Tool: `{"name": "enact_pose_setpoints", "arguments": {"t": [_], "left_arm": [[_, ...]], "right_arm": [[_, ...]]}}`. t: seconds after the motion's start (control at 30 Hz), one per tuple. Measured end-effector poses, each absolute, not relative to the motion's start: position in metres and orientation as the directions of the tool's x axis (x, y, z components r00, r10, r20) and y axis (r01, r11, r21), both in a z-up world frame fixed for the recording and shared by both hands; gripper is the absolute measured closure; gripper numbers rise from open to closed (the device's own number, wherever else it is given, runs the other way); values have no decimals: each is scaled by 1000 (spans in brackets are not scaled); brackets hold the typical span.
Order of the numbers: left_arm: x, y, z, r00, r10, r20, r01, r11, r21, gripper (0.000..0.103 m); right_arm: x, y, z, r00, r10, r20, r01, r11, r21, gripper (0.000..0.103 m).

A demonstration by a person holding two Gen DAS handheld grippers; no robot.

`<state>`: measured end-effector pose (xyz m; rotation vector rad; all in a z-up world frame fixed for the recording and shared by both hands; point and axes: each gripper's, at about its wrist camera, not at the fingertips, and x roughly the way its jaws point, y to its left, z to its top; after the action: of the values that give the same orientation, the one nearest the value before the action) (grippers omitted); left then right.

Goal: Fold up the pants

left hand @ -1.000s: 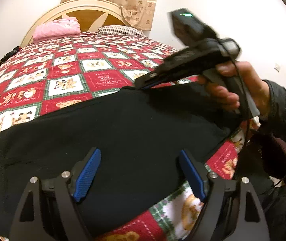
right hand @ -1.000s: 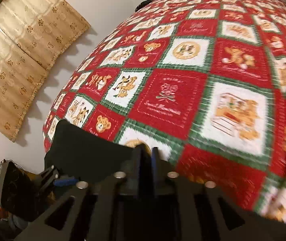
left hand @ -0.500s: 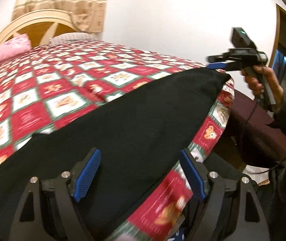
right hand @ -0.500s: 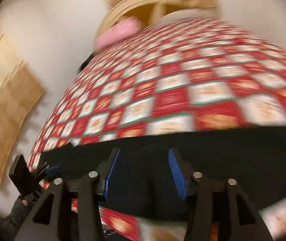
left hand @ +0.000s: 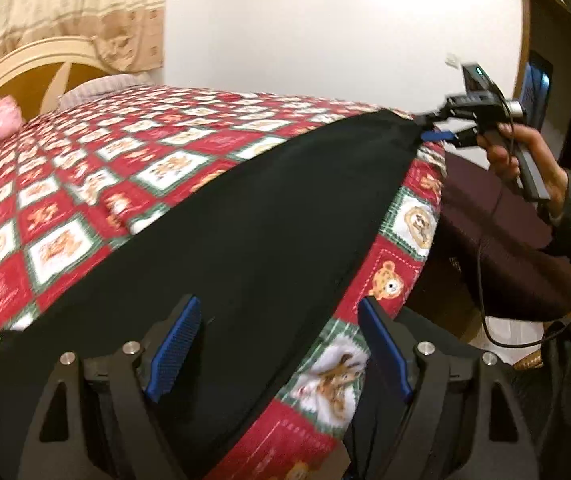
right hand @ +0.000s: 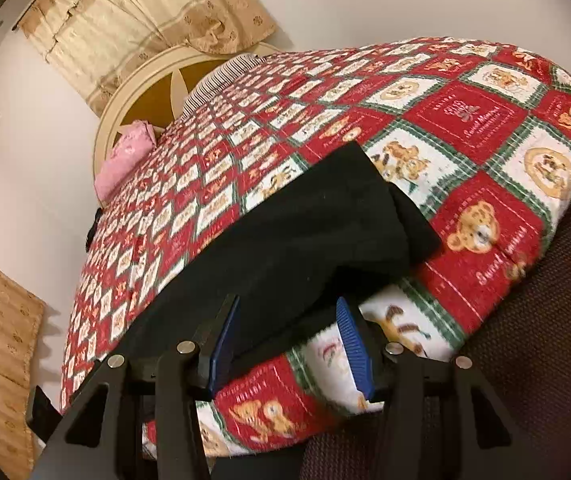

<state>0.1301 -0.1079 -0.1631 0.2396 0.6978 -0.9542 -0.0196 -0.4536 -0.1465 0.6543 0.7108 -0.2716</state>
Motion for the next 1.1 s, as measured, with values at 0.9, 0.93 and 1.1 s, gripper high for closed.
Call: {"name": "enact_pose_setpoints", "arguments": {"t": [0.9, 0.93, 1.1], "left_arm": [[155, -119, -160, 231, -728, -645, 808, 513, -291, 92], [153, -119, -161, 220, -730, -647, 813, 504, -293, 92], [151, -122, -178, 177, -714, -678, 817, 490, -302, 92]], "right_arm": [[-15, -451, -90, 856, -38, -515, 273, 880, 389, 100], [-19, -450, -90, 855, -36, -518, 271, 882, 386, 100], [-28, -466, -130, 782, -63, -620, 351, 867, 355, 99]]}}
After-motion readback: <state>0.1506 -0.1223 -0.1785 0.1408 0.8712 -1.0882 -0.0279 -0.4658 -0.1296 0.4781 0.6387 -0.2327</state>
